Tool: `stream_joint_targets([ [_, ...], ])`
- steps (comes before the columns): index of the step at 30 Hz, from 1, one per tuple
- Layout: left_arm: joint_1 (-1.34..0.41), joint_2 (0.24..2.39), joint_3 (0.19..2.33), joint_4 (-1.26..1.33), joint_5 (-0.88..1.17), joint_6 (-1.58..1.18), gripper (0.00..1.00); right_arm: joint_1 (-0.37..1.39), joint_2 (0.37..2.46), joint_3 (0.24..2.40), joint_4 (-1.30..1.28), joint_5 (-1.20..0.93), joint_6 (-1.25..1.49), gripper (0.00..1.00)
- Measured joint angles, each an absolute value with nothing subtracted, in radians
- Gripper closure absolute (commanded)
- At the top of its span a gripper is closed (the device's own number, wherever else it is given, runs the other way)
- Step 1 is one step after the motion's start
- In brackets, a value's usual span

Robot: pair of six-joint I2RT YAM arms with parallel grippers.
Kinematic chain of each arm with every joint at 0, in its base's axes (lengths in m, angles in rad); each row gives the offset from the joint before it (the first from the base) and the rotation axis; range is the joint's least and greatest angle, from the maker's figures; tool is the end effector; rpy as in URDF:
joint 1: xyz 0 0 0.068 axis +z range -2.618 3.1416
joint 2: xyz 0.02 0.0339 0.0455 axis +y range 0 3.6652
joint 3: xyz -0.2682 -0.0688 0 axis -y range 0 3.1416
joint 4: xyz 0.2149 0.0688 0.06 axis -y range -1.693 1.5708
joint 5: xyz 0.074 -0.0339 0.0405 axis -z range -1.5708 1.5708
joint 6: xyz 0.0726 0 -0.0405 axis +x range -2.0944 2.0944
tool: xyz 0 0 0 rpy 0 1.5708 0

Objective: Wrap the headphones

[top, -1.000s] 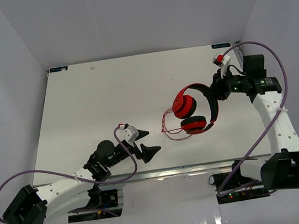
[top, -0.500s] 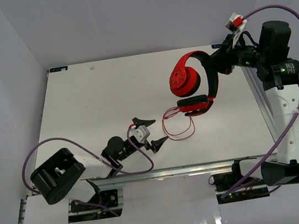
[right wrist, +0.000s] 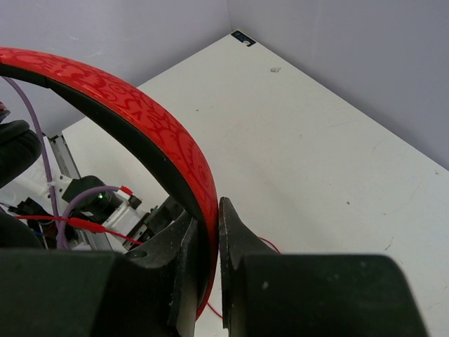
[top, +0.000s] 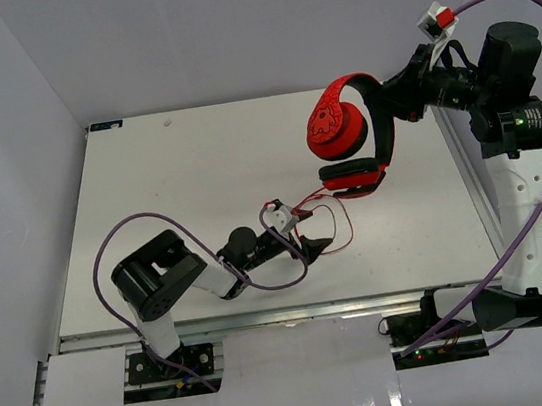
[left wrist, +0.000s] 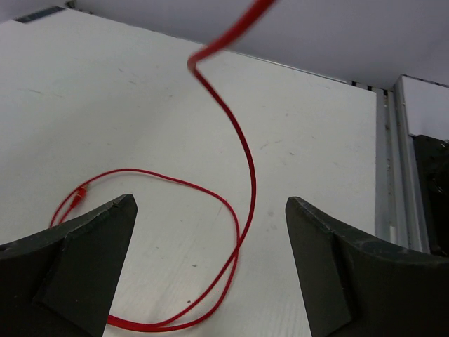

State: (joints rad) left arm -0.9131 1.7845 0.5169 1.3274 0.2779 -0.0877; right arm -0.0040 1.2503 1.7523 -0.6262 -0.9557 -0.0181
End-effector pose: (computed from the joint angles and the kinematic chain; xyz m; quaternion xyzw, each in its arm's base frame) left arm 0.1932 -0.2827 0.1970 0.3647 0.5816 -0.4292 0.5870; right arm 0.2103 0.0585 0.5097 -0.3091 0.6635 0.3382 0.5915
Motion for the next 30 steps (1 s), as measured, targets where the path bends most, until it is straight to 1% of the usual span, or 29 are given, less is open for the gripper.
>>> stream_joint_targets([
  [6,-0.932,1.854,0.526,1.324,0.347,-0.174,0.03,-0.004,1.250,1.751,-0.626,-0.951,-0.017,0.92],
  [11,-0.961,1.900,0.557,1.324,0.351,-0.193,0.10,-0.004,1.250,1.726,-0.615,-0.953,-0.007,0.92],
  [13,-0.973,1.924,0.587,1.324,0.345,-0.195,0.18,-0.004,1.251,1.713,-0.611,-0.953,-0.001,0.92],
  [14,-0.978,1.939,0.610,1.325,0.341,-0.194,0.25,-0.004,1.251,1.707,-0.610,-0.953,0.001,0.92],
  [15,-0.982,1.954,0.633,1.325,0.338,-0.197,0.36,-0.004,1.251,1.704,-0.610,-0.953,0.002,0.92],
  [16,-0.985,1.969,0.655,1.325,0.335,-0.202,0.43,-0.004,1.251,1.703,-0.610,-0.953,0.003,0.92],
  [19,-0.990,1.992,0.689,1.325,0.334,-0.219,0.74,-0.004,1.249,1.703,-0.610,-0.948,0.002,0.92],
  [20,-0.991,1.993,0.689,1.325,0.335,-0.224,0.82,-0.004,1.249,1.703,-0.610,-0.942,-0.001,0.92],
  [23,-0.992,1.988,0.672,1.328,0.333,-0.234,0.99,-0.004,1.249,1.702,-0.616,-0.902,-0.023,0.92],
  [27,-0.992,1.938,0.553,1.332,0.323,-0.234,1.00,-0.003,1.249,1.678,-0.626,-0.820,-0.066,0.92],
  [30,-0.992,1.818,0.397,1.310,0.310,-0.230,1.00,-0.003,1.249,1.643,-0.635,-0.711,-0.111,0.92],
])
